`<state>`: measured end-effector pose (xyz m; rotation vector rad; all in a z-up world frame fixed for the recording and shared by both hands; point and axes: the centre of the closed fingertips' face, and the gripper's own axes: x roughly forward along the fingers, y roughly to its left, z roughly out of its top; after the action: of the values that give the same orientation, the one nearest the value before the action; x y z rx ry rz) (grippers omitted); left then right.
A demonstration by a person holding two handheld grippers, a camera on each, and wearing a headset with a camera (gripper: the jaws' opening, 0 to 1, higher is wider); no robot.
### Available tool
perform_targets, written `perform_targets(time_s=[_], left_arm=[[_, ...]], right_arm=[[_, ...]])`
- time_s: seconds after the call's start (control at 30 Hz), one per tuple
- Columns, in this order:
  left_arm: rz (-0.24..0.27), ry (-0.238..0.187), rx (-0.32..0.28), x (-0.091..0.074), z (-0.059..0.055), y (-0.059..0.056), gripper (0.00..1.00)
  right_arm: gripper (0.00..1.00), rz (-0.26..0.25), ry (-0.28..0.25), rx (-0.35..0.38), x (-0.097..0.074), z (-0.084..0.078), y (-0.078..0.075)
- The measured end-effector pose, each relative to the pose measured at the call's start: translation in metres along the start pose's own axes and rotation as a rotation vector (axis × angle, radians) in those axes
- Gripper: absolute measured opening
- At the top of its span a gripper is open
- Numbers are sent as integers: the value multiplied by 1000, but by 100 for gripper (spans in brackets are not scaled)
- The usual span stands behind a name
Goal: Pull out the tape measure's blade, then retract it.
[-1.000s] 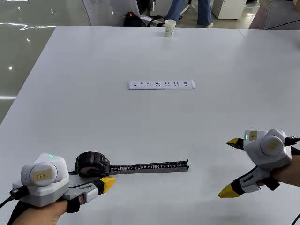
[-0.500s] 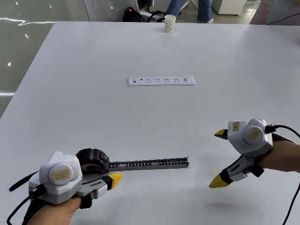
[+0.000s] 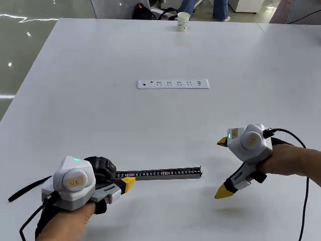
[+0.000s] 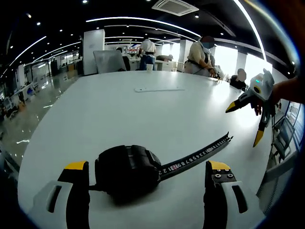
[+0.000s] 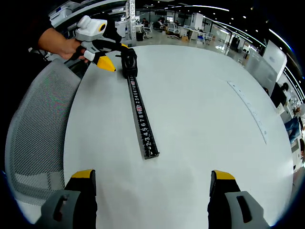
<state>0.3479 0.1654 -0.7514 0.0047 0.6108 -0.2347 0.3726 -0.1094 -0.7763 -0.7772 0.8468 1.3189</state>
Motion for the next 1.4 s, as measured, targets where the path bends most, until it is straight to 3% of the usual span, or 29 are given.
perform_targets(time_s=[0.2,0.47,0.57,0.8,0.93,1.17,1.4], left_arm=[[20,-12,-22,5,5,6,99],[29,-21,-37,7,3,7,99],[28,-58,-32,6,7,6,99],[34,-69,-29,11,6,11,99],[41,-82,-35,13,9,14,99],[48,-89,-47,15,6,16,99],[57,-83,-74,17,2,19,99]], right_arm=[[99,15,12,-7,10,5,-4],[99,20,18,-17,19,10,-5],[99,18,19,-24,23,11,-5],[92,36,19,-50,33,13,-2],[80,54,20,-90,34,14,-1],[47,114,20,-98,38,14,9],[32,127,31,-108,40,14,12]])
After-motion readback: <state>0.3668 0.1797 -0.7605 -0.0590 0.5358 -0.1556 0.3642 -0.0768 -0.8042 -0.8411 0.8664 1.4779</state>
